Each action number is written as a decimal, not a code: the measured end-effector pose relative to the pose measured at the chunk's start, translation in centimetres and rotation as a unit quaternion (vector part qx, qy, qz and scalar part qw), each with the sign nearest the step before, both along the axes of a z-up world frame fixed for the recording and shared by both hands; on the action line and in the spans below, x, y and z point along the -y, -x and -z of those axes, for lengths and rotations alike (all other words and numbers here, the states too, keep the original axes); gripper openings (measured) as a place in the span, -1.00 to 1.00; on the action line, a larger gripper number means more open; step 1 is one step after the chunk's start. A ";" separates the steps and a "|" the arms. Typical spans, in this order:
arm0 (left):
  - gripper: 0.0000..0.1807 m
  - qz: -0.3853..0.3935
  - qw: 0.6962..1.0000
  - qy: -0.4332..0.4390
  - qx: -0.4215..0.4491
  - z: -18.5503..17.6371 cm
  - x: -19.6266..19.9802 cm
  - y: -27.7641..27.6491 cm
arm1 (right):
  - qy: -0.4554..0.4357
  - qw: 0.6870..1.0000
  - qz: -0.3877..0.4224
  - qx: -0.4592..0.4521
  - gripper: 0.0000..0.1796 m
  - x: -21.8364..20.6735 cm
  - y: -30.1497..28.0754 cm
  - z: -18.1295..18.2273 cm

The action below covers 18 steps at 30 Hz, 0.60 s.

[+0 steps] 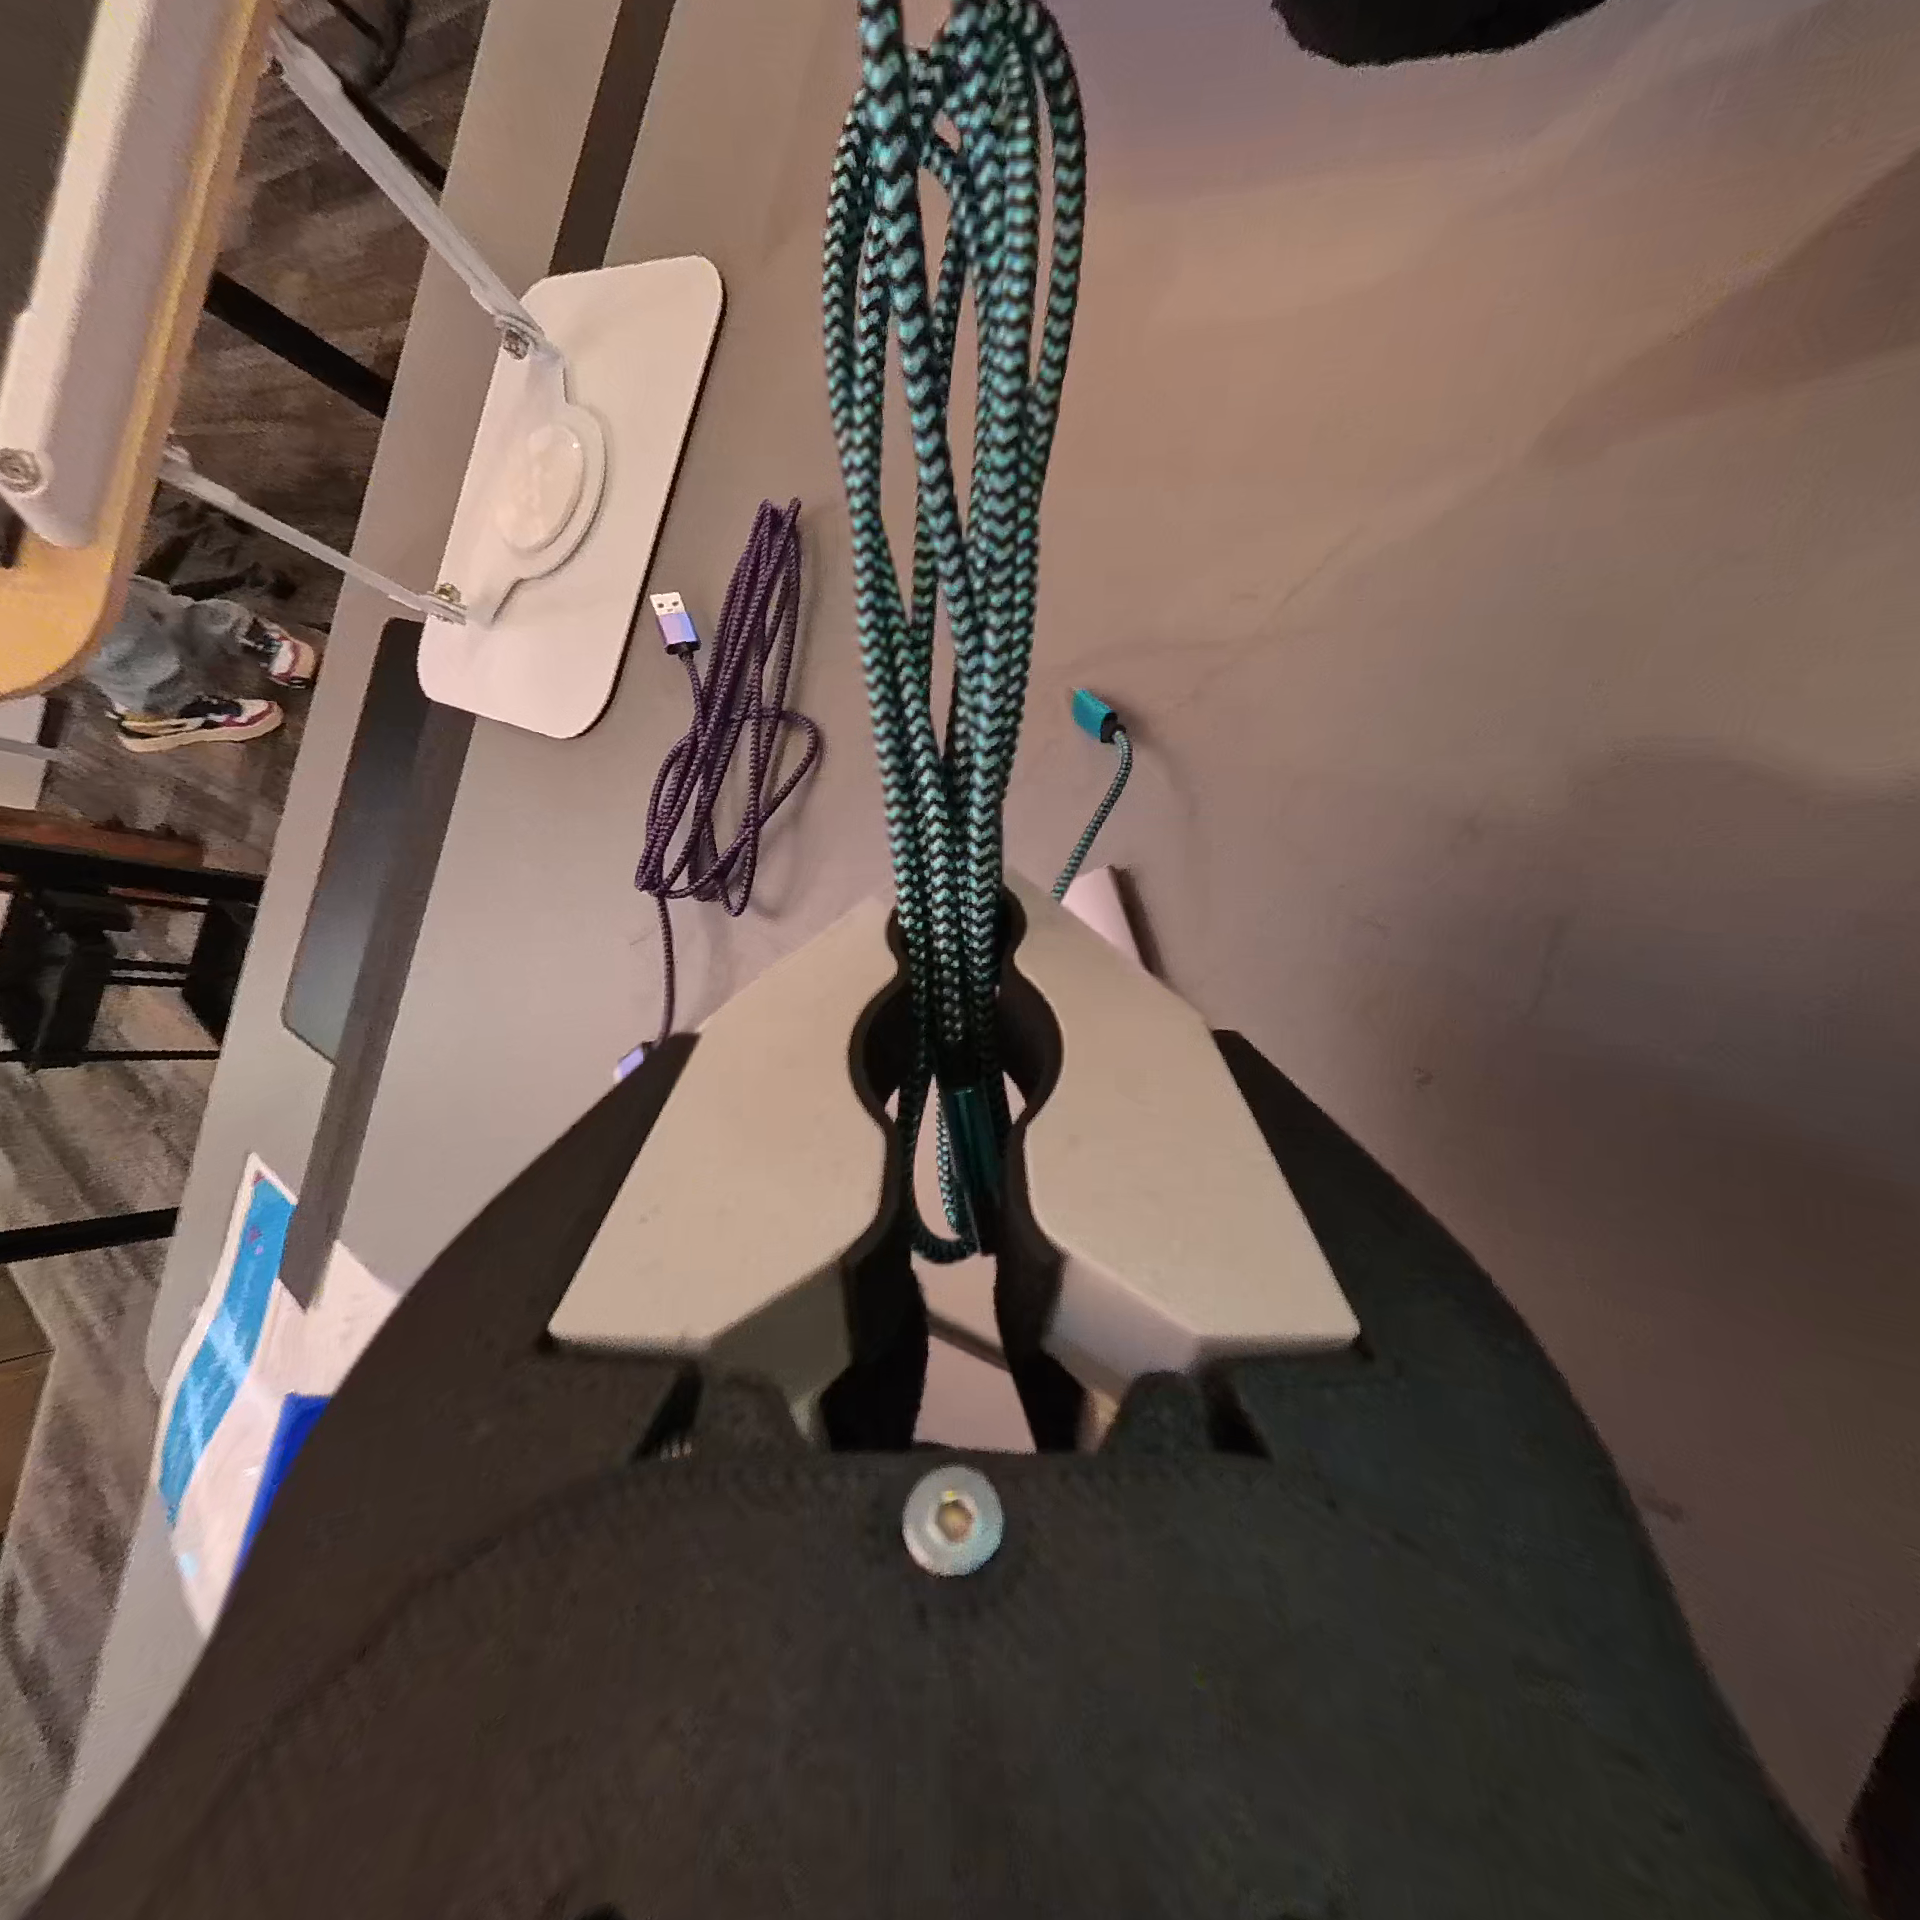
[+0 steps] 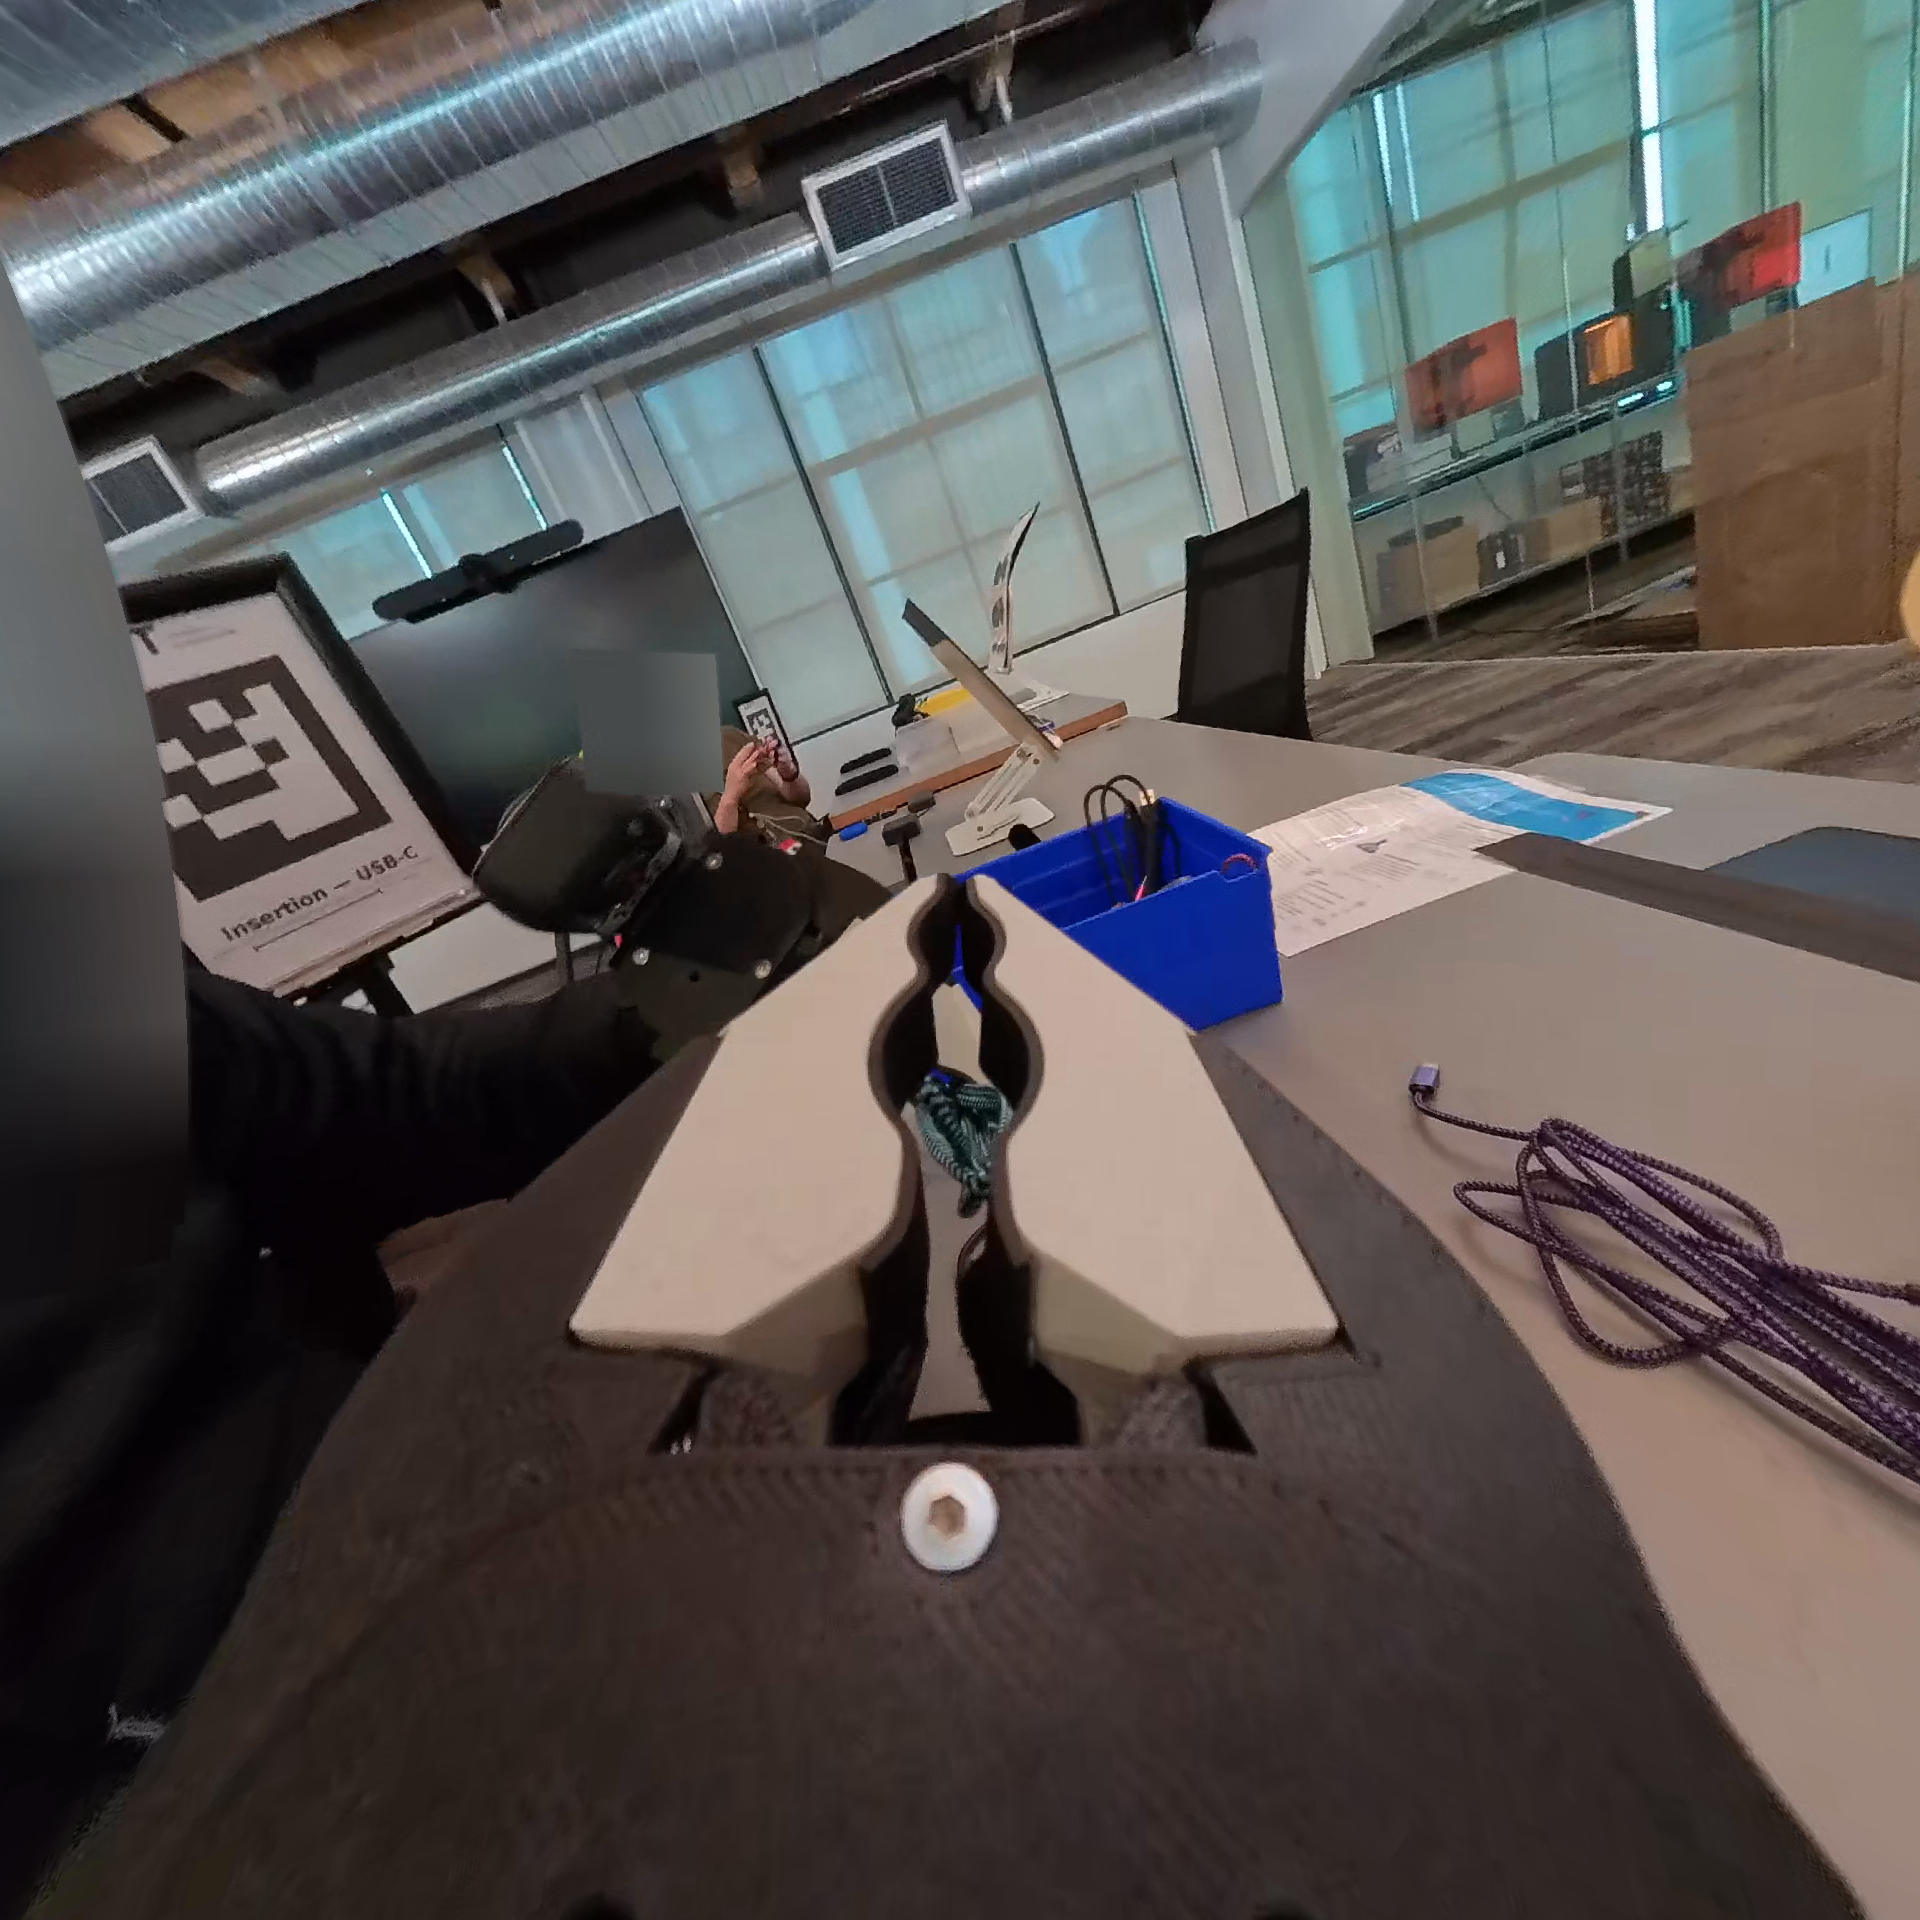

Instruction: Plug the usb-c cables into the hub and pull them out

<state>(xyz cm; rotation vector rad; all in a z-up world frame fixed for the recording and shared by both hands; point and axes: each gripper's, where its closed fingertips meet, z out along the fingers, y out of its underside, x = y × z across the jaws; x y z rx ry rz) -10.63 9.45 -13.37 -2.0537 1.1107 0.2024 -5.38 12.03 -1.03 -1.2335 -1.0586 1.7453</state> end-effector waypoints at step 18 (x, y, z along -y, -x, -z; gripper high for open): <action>-0.94 -0.024 0.999 0.041 0.006 1.7 -0.1 1.1 | -0.004 1.000 -0.006 -0.002 -1.00 0.0 -1.2 -0.8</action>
